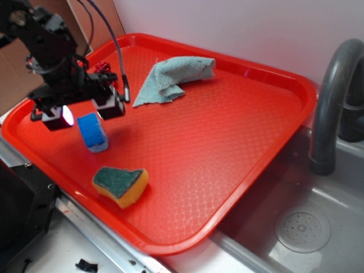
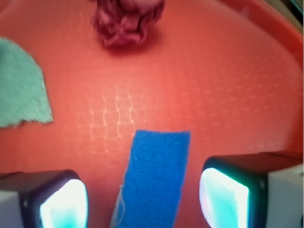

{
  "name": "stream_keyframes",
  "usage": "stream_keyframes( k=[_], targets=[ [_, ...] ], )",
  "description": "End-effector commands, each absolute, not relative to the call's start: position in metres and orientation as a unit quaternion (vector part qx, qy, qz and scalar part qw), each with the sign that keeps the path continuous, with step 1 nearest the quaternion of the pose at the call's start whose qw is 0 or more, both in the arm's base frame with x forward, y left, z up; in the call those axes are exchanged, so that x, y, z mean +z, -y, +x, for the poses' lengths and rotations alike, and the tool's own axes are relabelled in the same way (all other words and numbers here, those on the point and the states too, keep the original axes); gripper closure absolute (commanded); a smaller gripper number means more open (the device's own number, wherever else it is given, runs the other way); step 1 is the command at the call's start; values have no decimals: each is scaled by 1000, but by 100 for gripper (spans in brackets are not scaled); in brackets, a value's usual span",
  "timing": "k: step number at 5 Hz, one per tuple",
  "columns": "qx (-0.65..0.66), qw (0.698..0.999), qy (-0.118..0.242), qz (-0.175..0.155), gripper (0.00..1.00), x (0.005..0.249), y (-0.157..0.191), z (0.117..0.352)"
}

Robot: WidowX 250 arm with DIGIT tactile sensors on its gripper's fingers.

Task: Grab the blue sponge.

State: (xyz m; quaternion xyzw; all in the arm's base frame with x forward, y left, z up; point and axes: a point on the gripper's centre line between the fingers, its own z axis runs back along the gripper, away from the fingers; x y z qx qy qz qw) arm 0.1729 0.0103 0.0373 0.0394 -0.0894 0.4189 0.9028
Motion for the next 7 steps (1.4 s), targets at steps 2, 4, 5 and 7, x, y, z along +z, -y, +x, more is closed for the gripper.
stream_keyframes(
  k=[2, 4, 5, 7],
  targets=[
    [399, 913, 82, 40, 30, 19, -5, 164],
    [390, 917, 73, 38, 100, 29, -12, 172],
    [309, 948, 62, 48, 100, 69, -9, 182],
    [129, 990, 62, -1, 100, 170, 30, 193]
  ],
)
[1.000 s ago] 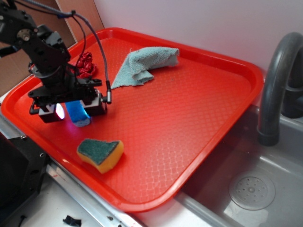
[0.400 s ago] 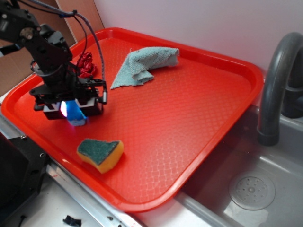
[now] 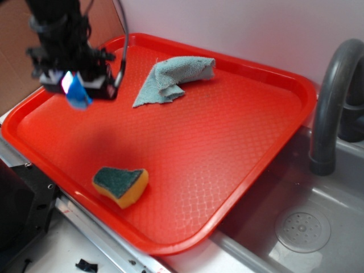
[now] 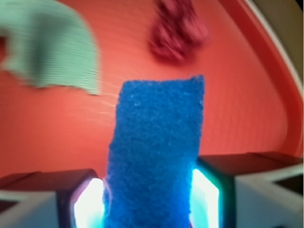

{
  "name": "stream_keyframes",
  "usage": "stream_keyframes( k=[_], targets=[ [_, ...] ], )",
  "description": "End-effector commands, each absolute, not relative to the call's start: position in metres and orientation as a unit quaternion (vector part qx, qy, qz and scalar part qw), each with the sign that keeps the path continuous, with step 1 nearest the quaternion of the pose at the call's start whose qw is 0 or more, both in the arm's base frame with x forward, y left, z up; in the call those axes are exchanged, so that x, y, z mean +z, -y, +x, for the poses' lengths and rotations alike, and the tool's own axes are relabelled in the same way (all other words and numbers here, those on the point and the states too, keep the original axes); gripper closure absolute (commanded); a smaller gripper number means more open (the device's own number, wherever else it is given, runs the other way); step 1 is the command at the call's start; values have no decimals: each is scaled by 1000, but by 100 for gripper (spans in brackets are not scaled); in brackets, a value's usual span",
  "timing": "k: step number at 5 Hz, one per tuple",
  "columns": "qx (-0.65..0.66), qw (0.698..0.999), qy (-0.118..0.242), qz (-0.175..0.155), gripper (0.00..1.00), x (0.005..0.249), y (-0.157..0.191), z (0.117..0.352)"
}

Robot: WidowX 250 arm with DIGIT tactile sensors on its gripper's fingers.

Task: Grab the blue sponge.

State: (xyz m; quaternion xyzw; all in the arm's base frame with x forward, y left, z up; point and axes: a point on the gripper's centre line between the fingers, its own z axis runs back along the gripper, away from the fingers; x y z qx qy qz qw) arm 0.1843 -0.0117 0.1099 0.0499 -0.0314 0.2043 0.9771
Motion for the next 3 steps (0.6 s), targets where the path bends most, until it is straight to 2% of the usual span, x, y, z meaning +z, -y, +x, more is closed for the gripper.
stream_keyframes(
  k=[1, 2, 3],
  targets=[
    [99, 992, 73, -35, 100, 214, 36, 190],
    [106, 988, 101, -43, 100, 227, 37, 186],
    [119, 988, 99, -21, 100, 217, 33, 194]
  ],
)
